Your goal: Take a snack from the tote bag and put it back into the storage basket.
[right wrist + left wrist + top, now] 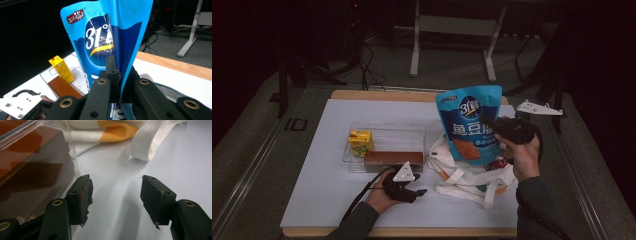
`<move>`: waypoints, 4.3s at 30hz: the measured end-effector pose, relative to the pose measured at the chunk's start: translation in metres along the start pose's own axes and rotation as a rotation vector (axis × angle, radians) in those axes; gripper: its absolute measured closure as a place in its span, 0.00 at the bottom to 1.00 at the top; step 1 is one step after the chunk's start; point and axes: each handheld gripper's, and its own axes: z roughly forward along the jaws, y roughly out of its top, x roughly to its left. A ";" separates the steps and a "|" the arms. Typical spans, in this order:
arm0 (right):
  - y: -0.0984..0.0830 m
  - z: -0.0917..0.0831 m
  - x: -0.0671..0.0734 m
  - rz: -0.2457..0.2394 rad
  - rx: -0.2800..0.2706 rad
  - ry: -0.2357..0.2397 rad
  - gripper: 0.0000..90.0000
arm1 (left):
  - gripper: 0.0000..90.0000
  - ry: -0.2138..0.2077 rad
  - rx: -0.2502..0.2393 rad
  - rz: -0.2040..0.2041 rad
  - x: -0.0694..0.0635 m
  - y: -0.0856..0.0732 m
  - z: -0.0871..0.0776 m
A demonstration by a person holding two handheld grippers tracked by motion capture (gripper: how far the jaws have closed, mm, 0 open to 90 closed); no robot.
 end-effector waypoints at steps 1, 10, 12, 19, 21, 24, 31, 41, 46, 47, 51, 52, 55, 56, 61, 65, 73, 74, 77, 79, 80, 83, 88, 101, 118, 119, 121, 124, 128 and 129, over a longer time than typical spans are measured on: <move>0.000 0.000 0.001 -0.002 0.002 0.001 0.97 | 0.46 0.000 0.000 -0.001 0.000 0.000 0.000; 0.005 -0.004 0.005 -0.004 0.006 0.012 0.97 | 0.46 -0.003 0.000 0.001 0.000 0.000 0.000; 0.006 -0.005 0.007 -0.007 0.007 0.014 0.97 | 0.46 -0.004 0.000 0.001 0.000 0.000 0.000; 0.012 -0.006 0.013 -0.013 -0.003 0.030 0.97 | 0.46 -0.005 0.000 0.000 0.000 0.000 0.000; 0.013 -0.006 0.015 -0.010 -0.005 0.036 0.97 | 0.46 -0.006 0.000 0.001 0.000 0.000 0.000; 0.016 -0.005 0.018 -0.009 -0.008 0.042 0.97 | 0.46 -0.006 0.000 0.000 0.000 0.000 0.000; 0.022 -0.002 0.023 -0.009 -0.015 0.056 0.97 | 0.46 -0.006 0.001 0.001 0.000 0.000 0.000; 0.028 0.006 0.029 0.001 -0.026 0.083 0.97 | 0.46 -0.008 0.001 0.001 0.000 0.000 0.000; 0.032 0.011 0.033 0.009 -0.033 0.100 0.97 | 0.46 -0.009 0.001 0.001 0.000 0.000 0.000; 0.032 0.013 0.033 0.009 -0.034 0.103 0.97 | 0.46 -0.009 0.001 0.001 0.000 0.000 0.000; 0.035 0.018 0.036 0.013 -0.041 0.115 0.97 | 0.46 -0.009 0.000 0.001 0.000 0.000 0.000; 0.035 0.019 0.037 0.012 -0.043 0.118 0.97 | 0.46 -0.009 0.000 0.002 0.000 0.000 0.000; 0.036 0.022 0.039 0.008 -0.042 0.121 0.97 | 0.46 -0.009 0.000 0.003 0.000 0.000 0.000; 0.036 0.025 0.040 0.008 -0.042 0.128 0.97 | 0.46 -0.009 0.000 0.004 0.000 0.000 0.000; 0.038 0.035 0.045 0.018 -0.051 0.151 0.97 | 0.47 -0.010 0.000 0.004 0.000 0.000 0.000; 0.041 0.042 0.050 0.021 -0.056 0.168 0.97 | 0.47 -0.011 0.000 0.004 0.000 0.000 0.000; 0.048 0.059 0.061 0.017 -0.059 0.193 0.97 | 0.47 -0.013 -0.001 0.006 -0.001 0.000 0.000; 0.048 0.060 0.062 0.016 -0.061 0.198 0.97 | 0.46 -0.012 -0.001 0.006 -0.001 0.000 0.000; 0.050 0.067 0.065 0.018 -0.061 0.209 0.98 | 0.47 -0.014 -0.001 0.007 -0.001 0.000 0.000; 0.050 0.071 0.067 0.018 -0.059 0.215 0.98 | 0.47 -0.015 -0.001 0.007 -0.001 0.000 0.000; 0.051 0.074 0.069 0.017 -0.056 0.219 0.98 | 0.47 -0.015 -0.001 0.007 -0.001 0.000 0.000; 0.052 0.080 0.072 0.014 -0.051 0.224 0.98 | 0.47 -0.016 0.001 0.008 -0.001 0.000 0.000; 0.052 0.089 0.076 0.024 -0.061 0.231 0.97 | 0.47 -0.016 0.000 0.009 -0.001 0.000 0.000; 0.055 0.107 0.086 0.032 -0.056 0.252 0.97 | 0.47 -0.018 0.001 0.012 -0.001 0.000 0.000; 0.053 0.136 0.090 0.045 -0.022 0.236 0.97 | 0.47 -0.020 0.003 0.018 -0.001 0.000 0.000; 0.052 0.138 0.091 0.047 -0.022 0.237 0.97 | 0.47 -0.020 0.002 0.017 -0.001 0.000 0.000; 0.051 0.140 0.092 0.047 -0.024 0.241 0.97 | 0.47 -0.019 0.003 0.018 -0.001 0.000 0.000; 0.050 0.145 0.092 0.051 -0.023 0.243 0.97 | 0.47 -0.019 0.001 0.016 -0.001 0.000 0.000; 0.047 0.153 0.093 0.062 -0.019 0.242 0.97 | 0.47 -0.020 0.001 0.014 -0.002 0.000 0.000; 0.047 0.155 0.093 0.066 -0.017 0.241 0.97 | 0.47 -0.020 0.001 0.015 -0.002 0.000 0.000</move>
